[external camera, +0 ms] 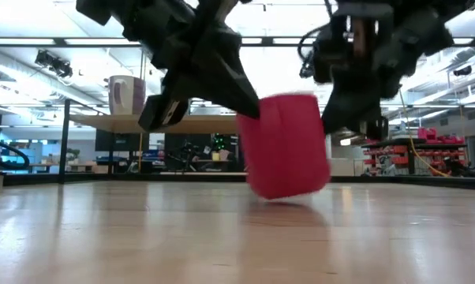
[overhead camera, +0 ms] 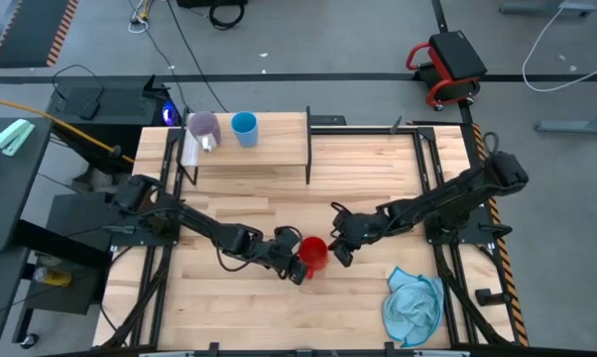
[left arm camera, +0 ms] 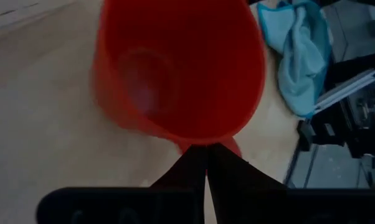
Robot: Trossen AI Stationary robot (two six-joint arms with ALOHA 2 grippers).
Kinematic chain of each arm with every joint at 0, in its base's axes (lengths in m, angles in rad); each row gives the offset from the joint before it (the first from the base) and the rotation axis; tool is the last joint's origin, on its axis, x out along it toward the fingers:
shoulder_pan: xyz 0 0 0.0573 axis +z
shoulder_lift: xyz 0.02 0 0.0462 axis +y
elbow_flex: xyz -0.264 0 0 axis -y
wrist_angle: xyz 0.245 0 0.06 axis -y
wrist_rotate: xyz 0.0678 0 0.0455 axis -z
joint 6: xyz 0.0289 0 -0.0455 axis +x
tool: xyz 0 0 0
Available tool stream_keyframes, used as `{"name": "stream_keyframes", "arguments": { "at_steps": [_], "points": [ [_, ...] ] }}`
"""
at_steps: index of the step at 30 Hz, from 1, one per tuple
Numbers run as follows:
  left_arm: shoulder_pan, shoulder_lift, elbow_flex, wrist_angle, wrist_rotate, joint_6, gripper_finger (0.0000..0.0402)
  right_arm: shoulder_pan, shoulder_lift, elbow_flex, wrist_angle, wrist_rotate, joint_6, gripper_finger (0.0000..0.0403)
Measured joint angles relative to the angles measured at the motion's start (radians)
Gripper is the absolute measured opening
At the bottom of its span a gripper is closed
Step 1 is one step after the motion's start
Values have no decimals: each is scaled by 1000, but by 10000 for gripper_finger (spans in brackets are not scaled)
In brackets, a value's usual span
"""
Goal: Stack small to large cups/mugs on shelf
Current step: Put the red mug on the shelf
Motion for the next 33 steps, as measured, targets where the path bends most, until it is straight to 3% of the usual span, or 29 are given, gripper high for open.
{"name": "stream_keyframes", "arguments": {
  "at_steps": [9,13,23,28,33],
  "points": [
    [0,-94,1,-88,-29,7,14,-16,-327,1,-30,44,-68,9],
    [-2,-124,1,-146,-60,3,14,-63,-410,1,-27,55,-128,9],
    [-2,-130,0,-212,-63,-36,18,-84,-385,0,-204,-2,-95,9],
    [0,-121,0,-247,-66,-35,13,8,-410,1,-356,45,-31,6],
    [20,-107,-1,-262,-143,-34,22,176,-402,1,-453,101,131,4]
  ]
}}
